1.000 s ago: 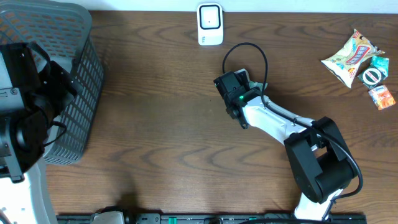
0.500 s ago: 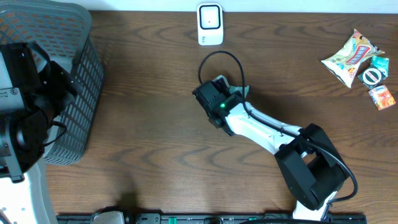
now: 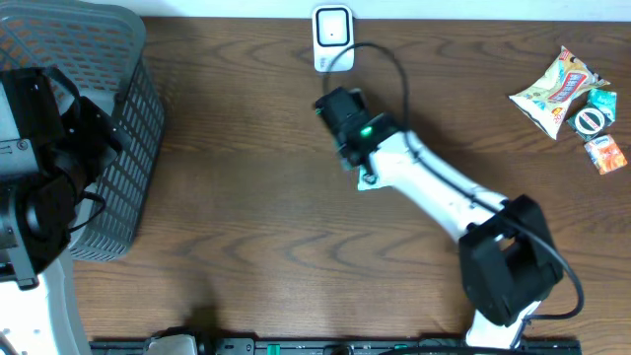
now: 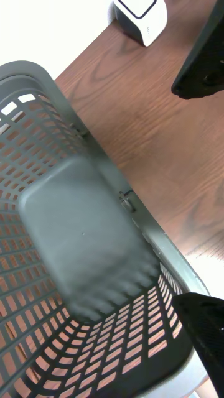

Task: Scan the item barcode
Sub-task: 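Lower the wipes pack onto the table centre-right with right gripper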

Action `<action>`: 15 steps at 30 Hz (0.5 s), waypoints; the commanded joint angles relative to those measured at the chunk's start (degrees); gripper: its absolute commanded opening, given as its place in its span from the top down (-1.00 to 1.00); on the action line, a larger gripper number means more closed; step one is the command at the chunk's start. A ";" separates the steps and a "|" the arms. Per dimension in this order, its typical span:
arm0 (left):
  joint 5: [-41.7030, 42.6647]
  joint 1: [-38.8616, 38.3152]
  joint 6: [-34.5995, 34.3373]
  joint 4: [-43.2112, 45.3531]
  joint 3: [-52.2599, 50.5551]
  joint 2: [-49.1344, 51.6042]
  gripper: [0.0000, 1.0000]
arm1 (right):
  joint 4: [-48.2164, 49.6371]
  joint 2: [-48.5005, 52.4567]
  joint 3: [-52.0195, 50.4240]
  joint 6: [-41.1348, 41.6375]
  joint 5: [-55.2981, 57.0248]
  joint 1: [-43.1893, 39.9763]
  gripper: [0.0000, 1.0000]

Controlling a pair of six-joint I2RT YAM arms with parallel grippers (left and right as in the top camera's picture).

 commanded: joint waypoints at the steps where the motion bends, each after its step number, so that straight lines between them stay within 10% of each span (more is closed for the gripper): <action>1: -0.15 0.28 -0.50 -0.15 0.42 0.04 -0.96 | -0.20 -0.96 0.46 3.89 -19.58 -9.03 -0.04; 15: -0.15 0.28 -0.50 -0.15 0.42 0.04 -0.95 | 10.08 -0.96 -11.28 -0.57 -50.62 -23.28 -0.24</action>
